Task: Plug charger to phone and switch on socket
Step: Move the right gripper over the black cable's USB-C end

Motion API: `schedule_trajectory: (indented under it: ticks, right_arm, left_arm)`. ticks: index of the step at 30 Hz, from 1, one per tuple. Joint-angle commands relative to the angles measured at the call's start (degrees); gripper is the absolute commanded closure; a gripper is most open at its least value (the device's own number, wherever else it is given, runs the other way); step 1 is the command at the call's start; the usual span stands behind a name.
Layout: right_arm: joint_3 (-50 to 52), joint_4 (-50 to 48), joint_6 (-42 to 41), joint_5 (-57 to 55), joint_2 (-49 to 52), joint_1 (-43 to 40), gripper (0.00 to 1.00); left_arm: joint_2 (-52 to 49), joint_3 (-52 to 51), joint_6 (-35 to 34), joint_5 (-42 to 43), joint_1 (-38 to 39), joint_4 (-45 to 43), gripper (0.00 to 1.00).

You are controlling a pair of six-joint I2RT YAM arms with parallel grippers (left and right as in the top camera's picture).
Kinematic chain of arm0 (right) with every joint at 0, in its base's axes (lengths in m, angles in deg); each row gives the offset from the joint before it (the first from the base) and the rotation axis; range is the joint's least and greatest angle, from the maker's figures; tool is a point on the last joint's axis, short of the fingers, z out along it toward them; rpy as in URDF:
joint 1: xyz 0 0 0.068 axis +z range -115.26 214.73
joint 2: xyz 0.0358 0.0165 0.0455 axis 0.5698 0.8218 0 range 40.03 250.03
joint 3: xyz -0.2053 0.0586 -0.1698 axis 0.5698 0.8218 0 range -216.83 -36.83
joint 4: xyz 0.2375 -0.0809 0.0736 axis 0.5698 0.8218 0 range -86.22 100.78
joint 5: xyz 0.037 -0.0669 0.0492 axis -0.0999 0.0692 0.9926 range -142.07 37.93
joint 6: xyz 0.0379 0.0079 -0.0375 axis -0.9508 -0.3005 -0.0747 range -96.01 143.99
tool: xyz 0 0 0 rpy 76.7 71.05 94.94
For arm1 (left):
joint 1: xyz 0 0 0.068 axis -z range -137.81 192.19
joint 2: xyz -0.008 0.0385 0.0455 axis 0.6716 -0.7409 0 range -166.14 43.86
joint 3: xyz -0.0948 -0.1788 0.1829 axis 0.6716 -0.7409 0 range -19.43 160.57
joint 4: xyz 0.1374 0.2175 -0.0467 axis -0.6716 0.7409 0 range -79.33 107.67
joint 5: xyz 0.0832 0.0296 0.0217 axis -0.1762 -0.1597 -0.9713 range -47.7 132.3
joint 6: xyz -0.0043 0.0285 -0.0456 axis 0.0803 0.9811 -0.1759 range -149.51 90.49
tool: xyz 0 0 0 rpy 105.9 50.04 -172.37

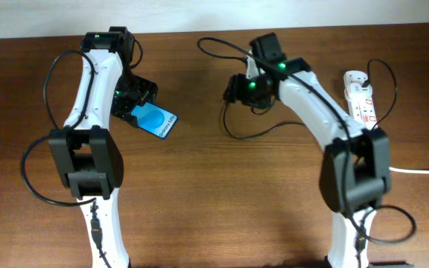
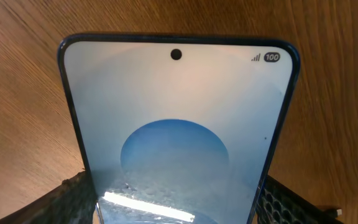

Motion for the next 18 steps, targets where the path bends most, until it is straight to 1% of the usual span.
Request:
schedule_trajectory:
  ticks: [1, 3, 5, 14, 18]
  right_arm:
    - [-3.23, 0.26, -1.4, -4.13, 4.96, 2.4, 0.45]
    - [-3.23, 0.28, -2.49, -6.1, 6.62, 3.26, 0.5]
    - [-3.23, 0.09, -2.56, -6.43, 7.41, 3.37, 0.51]
    - [-3.21, -0.96, -3.76, -7.02, 9.97, 3.74, 0.52]
    - [-3.21, -3.17, -3.78, -7.21, 11.65, 3.76, 0.53]
  left_arm:
    - [2.89, 1.07, 0.57, 0.44, 0.07, 0.92, 1.0]
    - [2.89, 1.07, 0.63, 0.37, 0.07, 1.25, 1.0]
    - [2.89, 1.07, 0.76, 0.39, 0.13, 1.27, 1.0]
    - [2.89, 1.05, 0.79, 0.42, 0.5, 1.29, 1.0]
    - [2.89, 1.05, 0.98, 0.42, 0.5, 1.33, 1.0]
